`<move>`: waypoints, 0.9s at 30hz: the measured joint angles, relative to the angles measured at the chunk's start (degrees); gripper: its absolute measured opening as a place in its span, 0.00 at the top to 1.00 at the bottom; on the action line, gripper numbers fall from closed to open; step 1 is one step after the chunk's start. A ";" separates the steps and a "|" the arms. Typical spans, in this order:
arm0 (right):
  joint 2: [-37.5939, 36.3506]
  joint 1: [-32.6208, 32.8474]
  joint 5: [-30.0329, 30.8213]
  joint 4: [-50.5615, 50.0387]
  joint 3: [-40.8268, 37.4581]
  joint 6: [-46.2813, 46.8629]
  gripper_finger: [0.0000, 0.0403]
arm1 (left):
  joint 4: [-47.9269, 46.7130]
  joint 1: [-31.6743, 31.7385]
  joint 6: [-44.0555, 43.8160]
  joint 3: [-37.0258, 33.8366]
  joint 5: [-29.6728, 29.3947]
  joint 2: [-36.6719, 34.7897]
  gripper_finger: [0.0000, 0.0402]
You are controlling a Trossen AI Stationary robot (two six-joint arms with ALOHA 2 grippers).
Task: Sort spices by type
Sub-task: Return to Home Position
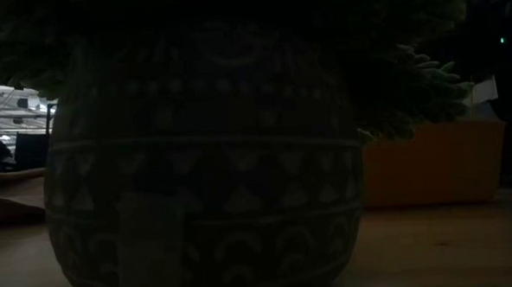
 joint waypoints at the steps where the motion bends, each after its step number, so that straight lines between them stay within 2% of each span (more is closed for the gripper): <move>1: 0.01 -0.01 -0.10 0.27 -0.53 0.08 0.19 | -0.01 0.02 0.00 0.00 0.01 0.02 1.00; 14: -0.39 -0.01 -3.02 5.52 -6.45 3.06 0.19 | -0.02 0.00 0.00 0.00 0.01 0.00 1.00; 18: -1.94 0.00 -6.03 6.65 -6.57 3.63 0.19 | -0.02 0.01 0.00 0.00 0.00 0.01 1.00; 24: -3.23 0.00 -7.60 3.73 -6.63 2.21 0.20 | -0.02 0.02 0.00 0.00 0.01 0.02 1.00; 27: -3.24 0.00 -7.59 3.48 -6.66 2.18 0.24 | 0.00 0.01 0.00 0.00 0.01 0.01 1.00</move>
